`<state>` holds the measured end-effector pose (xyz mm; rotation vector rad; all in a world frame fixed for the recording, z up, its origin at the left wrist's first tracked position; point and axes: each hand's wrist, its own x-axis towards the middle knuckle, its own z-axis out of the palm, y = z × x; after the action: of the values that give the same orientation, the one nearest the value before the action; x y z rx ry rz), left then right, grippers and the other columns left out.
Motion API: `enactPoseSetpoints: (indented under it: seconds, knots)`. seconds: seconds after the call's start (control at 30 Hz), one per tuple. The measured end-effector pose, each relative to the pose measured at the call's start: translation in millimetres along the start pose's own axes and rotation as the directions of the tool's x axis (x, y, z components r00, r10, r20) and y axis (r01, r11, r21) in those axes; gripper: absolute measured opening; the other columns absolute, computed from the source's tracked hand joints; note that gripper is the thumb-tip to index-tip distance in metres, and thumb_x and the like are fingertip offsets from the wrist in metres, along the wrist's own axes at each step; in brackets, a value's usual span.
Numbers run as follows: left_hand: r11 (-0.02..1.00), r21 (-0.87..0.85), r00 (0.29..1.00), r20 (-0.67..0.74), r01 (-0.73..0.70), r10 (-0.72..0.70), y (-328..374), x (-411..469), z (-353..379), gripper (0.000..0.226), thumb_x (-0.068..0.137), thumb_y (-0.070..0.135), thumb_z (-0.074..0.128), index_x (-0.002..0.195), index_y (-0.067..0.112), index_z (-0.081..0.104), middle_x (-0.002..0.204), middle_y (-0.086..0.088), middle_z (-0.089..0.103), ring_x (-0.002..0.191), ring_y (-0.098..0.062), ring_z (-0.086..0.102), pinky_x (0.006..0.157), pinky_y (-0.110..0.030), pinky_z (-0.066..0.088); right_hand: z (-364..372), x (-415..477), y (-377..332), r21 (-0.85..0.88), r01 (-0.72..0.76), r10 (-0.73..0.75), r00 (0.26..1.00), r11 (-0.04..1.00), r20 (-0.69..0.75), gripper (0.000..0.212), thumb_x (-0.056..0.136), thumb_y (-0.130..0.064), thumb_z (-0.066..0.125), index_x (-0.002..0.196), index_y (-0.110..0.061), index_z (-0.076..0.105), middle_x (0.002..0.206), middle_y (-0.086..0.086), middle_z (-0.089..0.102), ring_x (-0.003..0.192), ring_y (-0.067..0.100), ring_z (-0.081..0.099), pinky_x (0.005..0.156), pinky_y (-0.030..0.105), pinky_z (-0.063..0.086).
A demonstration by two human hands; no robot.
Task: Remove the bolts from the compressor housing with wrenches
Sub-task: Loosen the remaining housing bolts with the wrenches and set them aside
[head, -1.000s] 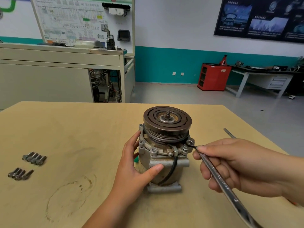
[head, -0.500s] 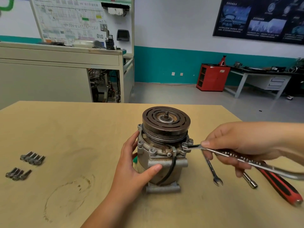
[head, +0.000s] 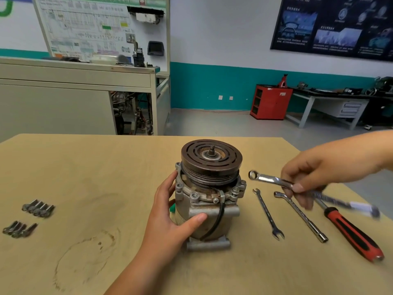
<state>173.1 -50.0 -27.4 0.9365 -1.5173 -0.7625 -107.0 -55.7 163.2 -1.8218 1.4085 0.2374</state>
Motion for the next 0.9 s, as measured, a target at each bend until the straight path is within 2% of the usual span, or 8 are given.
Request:
enactPoseSetpoints:
  seconds: [0.07, 0.13, 0.27, 0.33, 0.4, 0.6, 0.73, 0.9]
  knots:
    - [1.000, -0.003, 1.000, 0.001, 0.000, 0.000, 0, 0, 0, 0.084, 0.057, 0.061, 0.073, 0.128, 0.067, 0.030, 0.139, 0.027, 0.043, 0.129, 0.004, 0.042, 0.099, -0.009, 0.037, 18, -2, 4, 0.214, 0.014, -0.026, 0.998, 0.977, 0.053, 0.013, 0.095, -0.023, 0.048, 0.097, -0.010, 0.051, 0.091, 0.004, 0.074, 0.088, 0.023, 0.071, 0.076, 0.026, 0.055]
    - [1.000, -0.007, 1.000, -0.002, 0.000, 0.000, 1, 0, 1, 0.084, 0.057, 0.059, 0.074, 0.128, 0.067, 0.030, 0.140, 0.023, 0.044, 0.129, 0.003, 0.043, 0.101, -0.013, 0.038, 45, -4, -1, 0.425, 0.030, -0.066, 0.995, 0.905, 0.069, 0.029, 0.088, -0.035, 0.054, 0.098, -0.009, 0.046, 0.096, 0.009, 0.074, 0.082, 0.022, 0.072, 0.072, 0.026, 0.055]
    - [1.000, -0.003, 1.000, -0.002, -0.010, 0.010, 2, 0, 1, 0.084, 0.057, 0.059, 0.074, 0.129, 0.067, 0.030, 0.140, 0.021, 0.045, 0.130, 0.000, 0.043, 0.104, -0.023, 0.038, 95, -3, -30, 0.811, 0.132, -0.114, 0.990, 0.570, -0.081, 0.029, 0.082, -0.028, 0.067, 0.094, -0.006, 0.052, 0.090, 0.022, 0.072, 0.060, 0.022, 0.071, 0.054, 0.027, 0.056]
    - [1.000, 0.000, 1.000, -0.002, -0.013, 0.013, 1, 0, 1, 0.085, 0.058, 0.060, 0.074, 0.129, 0.066, 0.030, 0.141, 0.020, 0.045, 0.130, -0.002, 0.043, 0.106, -0.027, 0.039, 106, -3, -46, 0.900, 0.186, -0.113, 0.982, 0.395, -0.154, 0.029, 0.070, -0.021, 0.067, 0.090, -0.003, 0.056, 0.083, 0.027, 0.070, 0.049, 0.023, 0.067, 0.046, 0.028, 0.055]
    - [1.000, 0.001, 1.000, -0.002, -0.009, 0.009, 1, -1, 1, 0.085, 0.057, 0.062, 0.074, 0.130, 0.066, 0.030, 0.141, 0.019, 0.045, 0.131, -0.002, 0.043, 0.107, -0.031, 0.039, 110, -3, -56, 0.919, 0.228, -0.121, 0.973, 0.321, -0.199, 0.034, 0.060, -0.020, 0.063, 0.087, 0.000, 0.057, 0.076, 0.027, 0.069, 0.042, 0.023, 0.064, 0.041, 0.028, 0.053]
    - [1.000, -0.005, 1.000, 0.000, -0.019, 0.019, 1, 1, 1, 0.085, 0.057, 0.062, 0.075, 0.131, 0.064, 0.031, 0.140, 0.015, 0.047, 0.130, -0.004, 0.045, 0.105, -0.030, 0.040, 115, 8, -68, 0.920, 0.271, -0.107, 0.962, 0.283, -0.251, 0.029, 0.066, -0.018, 0.057, 0.088, 0.001, 0.056, 0.066, 0.025, 0.068, 0.037, 0.022, 0.061, 0.033, 0.026, 0.050]
    - [1.000, -0.002, 1.000, -0.001, -0.019, 0.019, 1, 0, 2, 0.085, 0.057, 0.065, 0.074, 0.130, 0.065, 0.030, 0.140, 0.017, 0.046, 0.130, -0.004, 0.044, 0.105, -0.031, 0.040, 116, 10, -69, 0.927, 0.286, -0.100, 0.958, 0.244, -0.269, 0.025, 0.064, -0.018, 0.058, 0.078, 0.003, 0.061, 0.061, 0.025, 0.065, 0.033, 0.022, 0.058, 0.030, 0.025, 0.047]
    - [1.000, -0.003, 1.000, 0.006, -0.016, 0.016, 1, 0, 2, 0.088, 0.056, 0.069, 0.073, 0.132, 0.062, 0.030, 0.141, 0.020, 0.044, 0.131, -0.002, 0.043, 0.106, -0.030, 0.038, 117, 14, -61, 0.886, 0.232, -0.130, 0.972, 0.402, -0.196, 0.036, 0.069, -0.024, 0.054, 0.096, 0.000, 0.049, 0.061, 0.021, 0.066, 0.035, 0.020, 0.059, 0.033, 0.025, 0.049]
